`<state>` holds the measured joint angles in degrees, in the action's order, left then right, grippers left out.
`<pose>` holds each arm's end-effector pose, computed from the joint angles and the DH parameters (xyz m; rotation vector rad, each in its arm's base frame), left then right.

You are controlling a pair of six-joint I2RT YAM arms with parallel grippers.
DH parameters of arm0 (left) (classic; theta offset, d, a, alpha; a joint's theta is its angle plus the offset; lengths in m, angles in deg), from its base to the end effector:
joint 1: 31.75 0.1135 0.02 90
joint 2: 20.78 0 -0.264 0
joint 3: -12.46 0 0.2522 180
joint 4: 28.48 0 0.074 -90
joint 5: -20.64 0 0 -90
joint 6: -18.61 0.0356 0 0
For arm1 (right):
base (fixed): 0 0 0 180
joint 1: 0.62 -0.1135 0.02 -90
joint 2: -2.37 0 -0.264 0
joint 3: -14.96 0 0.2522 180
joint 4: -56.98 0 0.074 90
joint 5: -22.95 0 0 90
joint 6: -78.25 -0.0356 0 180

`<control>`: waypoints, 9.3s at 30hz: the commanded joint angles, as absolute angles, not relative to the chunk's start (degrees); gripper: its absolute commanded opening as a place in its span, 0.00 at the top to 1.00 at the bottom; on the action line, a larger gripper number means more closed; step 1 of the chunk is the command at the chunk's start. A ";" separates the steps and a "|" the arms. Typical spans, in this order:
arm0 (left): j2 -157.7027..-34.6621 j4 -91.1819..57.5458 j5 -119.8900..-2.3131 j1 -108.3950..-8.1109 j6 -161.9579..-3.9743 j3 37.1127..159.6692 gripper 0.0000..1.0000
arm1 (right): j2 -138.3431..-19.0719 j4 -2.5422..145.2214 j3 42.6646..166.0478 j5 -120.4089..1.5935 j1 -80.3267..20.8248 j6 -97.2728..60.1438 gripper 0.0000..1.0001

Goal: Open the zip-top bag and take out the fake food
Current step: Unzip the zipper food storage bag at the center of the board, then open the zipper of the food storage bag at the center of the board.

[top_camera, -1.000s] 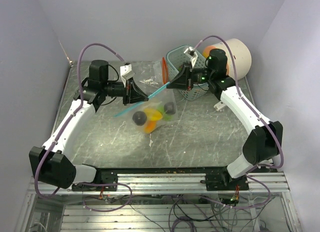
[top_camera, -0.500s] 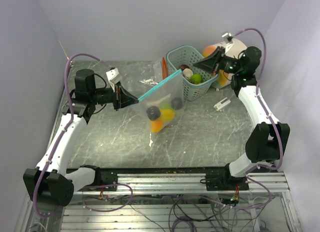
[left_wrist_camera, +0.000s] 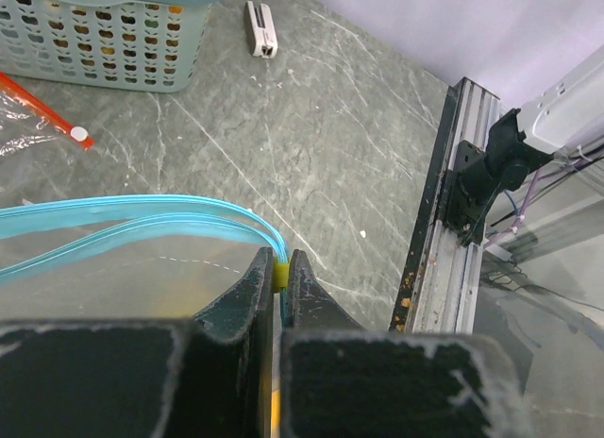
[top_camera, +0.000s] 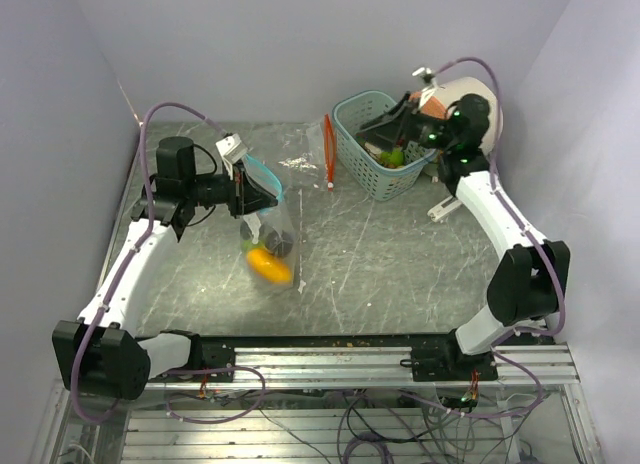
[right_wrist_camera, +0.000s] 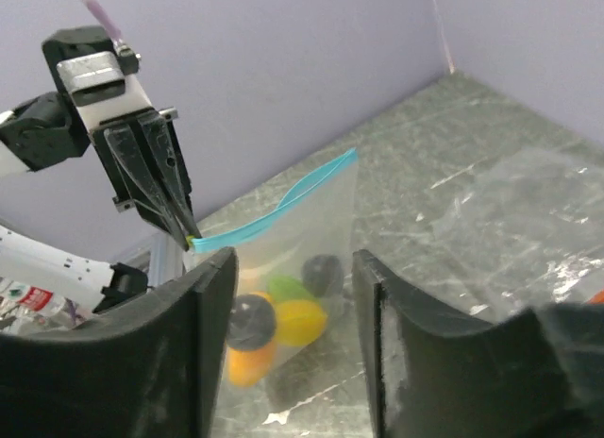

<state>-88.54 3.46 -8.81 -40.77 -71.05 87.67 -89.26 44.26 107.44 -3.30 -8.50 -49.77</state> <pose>0.2454 -0.0703 0.3526 0.8247 1.7475 -1.1411 0.3591 0.0819 0.4022 -0.6422 1.4961 1.3644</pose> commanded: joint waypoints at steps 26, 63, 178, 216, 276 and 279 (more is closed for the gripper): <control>-89.18 -2.12 -8.31 -40.18 -72.30 85.26 0.93 | -111.14 86.67 132.43 -41.66 -39.19 -43.26 0.18; -79.93 13.75 -16.19 -40.10 -68.15 84.57 0.93 | -127.74 96.65 155.12 -42.88 -26.30 -38.63 1.00; -100.61 -8.30 -34.69 -50.32 -89.02 90.66 0.23 | -103.22 80.50 124.33 -36.91 -33.73 -40.12 1.00; -94.91 -11.64 -45.43 -46.12 -95.62 84.17 0.31 | -101.84 85.13 122.15 -40.58 -34.82 -37.65 1.00; -104.01 -18.48 -44.44 -45.73 -106.67 92.81 0.36 | -99.25 83.81 118.72 -39.85 -37.27 -35.44 1.00; -103.07 -19.16 -43.97 -45.73 -107.95 92.93 0.36 | -98.98 83.31 118.12 -40.16 -37.19 -35.82 1.00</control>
<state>-105.68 -16.10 -45.90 -45.97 -106.19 91.02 -101.15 84.74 119.07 -39.63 -37.03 -35.30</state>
